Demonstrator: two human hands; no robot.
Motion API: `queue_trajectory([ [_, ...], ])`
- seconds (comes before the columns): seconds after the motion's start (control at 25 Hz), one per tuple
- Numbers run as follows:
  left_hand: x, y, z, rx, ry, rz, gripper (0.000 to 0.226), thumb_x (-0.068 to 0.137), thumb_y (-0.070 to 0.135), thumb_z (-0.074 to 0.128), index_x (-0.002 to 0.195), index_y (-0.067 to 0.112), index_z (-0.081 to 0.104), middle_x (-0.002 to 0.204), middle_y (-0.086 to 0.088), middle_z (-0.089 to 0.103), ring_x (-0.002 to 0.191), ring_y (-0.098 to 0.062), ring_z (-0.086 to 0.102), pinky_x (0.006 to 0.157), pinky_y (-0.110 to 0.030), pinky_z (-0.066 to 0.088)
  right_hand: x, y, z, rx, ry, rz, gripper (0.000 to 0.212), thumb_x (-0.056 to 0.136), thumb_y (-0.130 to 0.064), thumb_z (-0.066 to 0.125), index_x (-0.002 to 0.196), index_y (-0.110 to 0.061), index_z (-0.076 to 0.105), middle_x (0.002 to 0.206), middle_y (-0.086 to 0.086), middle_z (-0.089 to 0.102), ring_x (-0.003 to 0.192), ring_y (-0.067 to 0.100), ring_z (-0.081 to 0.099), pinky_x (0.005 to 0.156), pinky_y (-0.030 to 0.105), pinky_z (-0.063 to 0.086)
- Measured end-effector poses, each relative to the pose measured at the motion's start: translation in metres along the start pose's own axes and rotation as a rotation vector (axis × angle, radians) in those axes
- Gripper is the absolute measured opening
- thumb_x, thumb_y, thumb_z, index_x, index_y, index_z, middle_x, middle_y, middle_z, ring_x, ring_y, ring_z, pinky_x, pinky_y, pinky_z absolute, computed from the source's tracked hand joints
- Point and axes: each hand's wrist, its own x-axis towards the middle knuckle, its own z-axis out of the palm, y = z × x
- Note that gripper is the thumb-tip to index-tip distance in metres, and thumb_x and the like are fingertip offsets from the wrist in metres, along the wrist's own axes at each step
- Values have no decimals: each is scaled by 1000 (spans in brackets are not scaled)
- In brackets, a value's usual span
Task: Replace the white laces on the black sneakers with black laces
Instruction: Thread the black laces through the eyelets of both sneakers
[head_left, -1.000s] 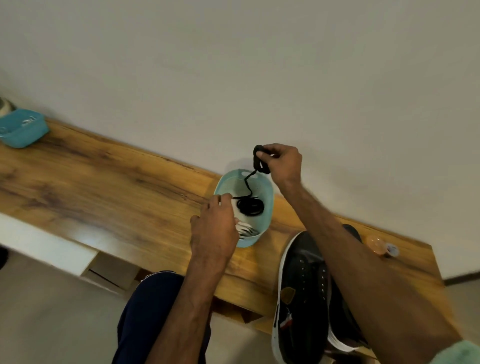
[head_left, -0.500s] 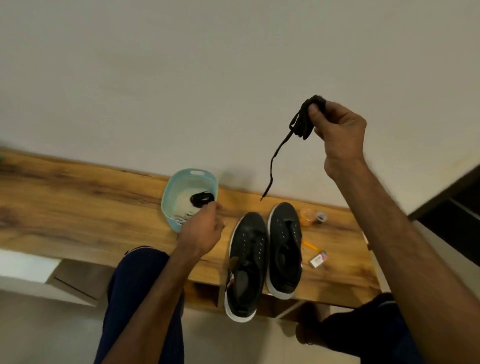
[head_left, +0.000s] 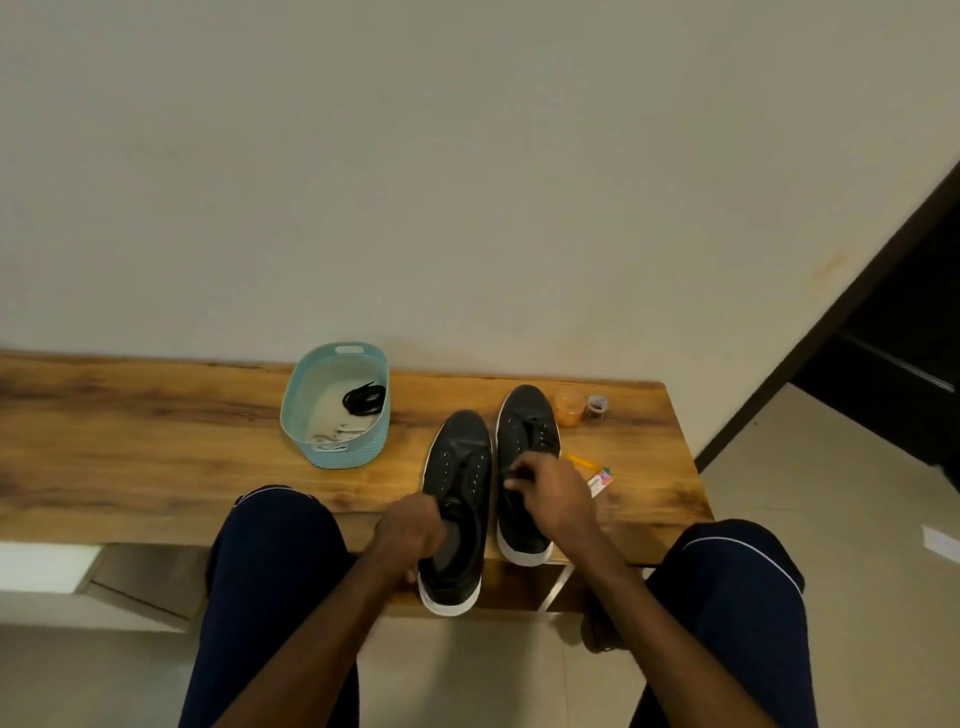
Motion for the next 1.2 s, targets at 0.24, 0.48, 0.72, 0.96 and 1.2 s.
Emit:
queue_trajectory([
  [0.24, 23, 0, -16, 84, 155, -15, 31, 97, 18, 48, 124, 2, 49, 124, -16, 61, 114, -31, 60, 88, -36, 48, -13, 2, 32, -74, -27, 4, 23, 100, -19, 54, 123, -17, 50, 112, 7, 69, 105, 26, 65, 85, 39, 51],
  [0.48, 34, -1, -17, 116, 199, -34, 33, 98, 20, 49, 126, 3, 47, 121, -14, 61, 111, -30, 61, 86, -37, 50, -20, 6, 38, 66, -47, -23, 16, 101, -24, 54, 116, -19, 54, 110, 4, 70, 102, 22, 65, 85, 34, 50],
  [0.72, 31, -2, -21, 157, 244, -68, 35, 100, 23, 48, 127, 1, 46, 121, -14, 63, 111, -29, 63, 88, -38, 52, -28, -4, 43, 153, -105, -59, 12, 100, -22, 55, 112, -22, 56, 109, 0, 68, 103, 16, 64, 88, 33, 53],
  [0.96, 1, 15, -23, -157, 453, 459, 32, 98, 45, 52, 122, 25, 46, 83, 8, 65, 68, -4, 63, 53, -18, 41, -4, -3, -14, 857, 188, 43, 12, 96, -15, 62, 107, -18, 65, 102, 1, 73, 99, 13, 70, 85, 37, 58],
  [1.2, -8, 48, 3, -958, -122, 602, 28, 98, 21, 58, 126, 18, 58, 97, -6, 72, 82, -23, 72, 50, -30, 55, -7, -4, 1, 868, 207, -1, 7, 93, -11, 67, 98, -10, 71, 102, 2, 67, 99, 9, 64, 80, 15, 48],
])
